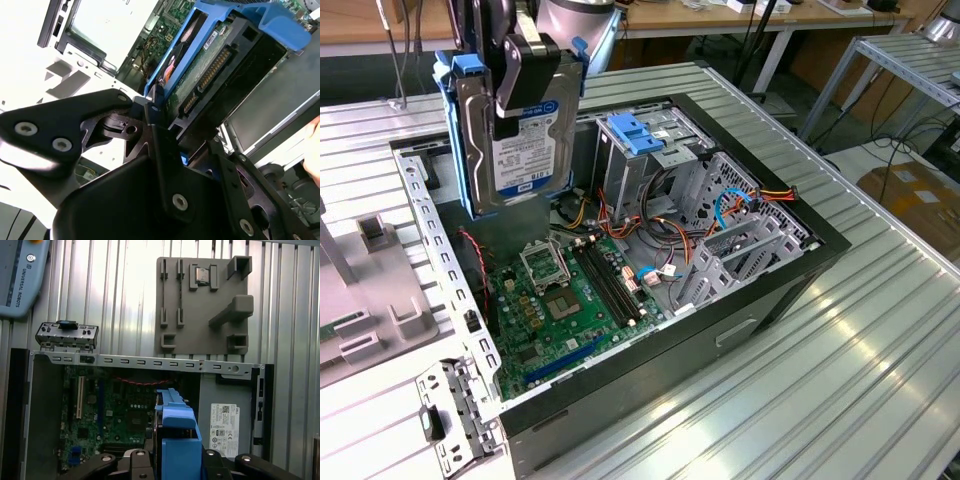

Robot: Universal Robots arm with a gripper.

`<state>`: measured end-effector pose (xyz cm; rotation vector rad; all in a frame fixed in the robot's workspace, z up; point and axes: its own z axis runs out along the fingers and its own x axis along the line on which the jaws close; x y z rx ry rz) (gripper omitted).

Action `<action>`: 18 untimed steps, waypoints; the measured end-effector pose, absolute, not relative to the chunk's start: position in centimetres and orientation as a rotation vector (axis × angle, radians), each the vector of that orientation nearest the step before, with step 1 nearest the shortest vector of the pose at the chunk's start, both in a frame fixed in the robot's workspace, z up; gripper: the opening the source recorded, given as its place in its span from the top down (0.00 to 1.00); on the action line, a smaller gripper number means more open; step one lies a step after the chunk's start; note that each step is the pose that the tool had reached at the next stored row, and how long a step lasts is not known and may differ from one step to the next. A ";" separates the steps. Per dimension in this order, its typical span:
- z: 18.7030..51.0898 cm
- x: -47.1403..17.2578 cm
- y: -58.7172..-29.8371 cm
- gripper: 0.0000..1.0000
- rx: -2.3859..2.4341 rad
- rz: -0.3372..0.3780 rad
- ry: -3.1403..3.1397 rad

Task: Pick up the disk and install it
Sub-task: 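Pick up the disk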

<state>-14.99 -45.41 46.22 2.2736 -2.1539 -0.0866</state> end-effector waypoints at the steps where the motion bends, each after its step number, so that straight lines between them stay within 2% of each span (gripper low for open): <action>1: 46.2 -14.9 -45.4 0.63 2.274 -0.086 -2.154; 18: 46.2 -12.8 -45.4 0.63 2.274 -0.087 -2.154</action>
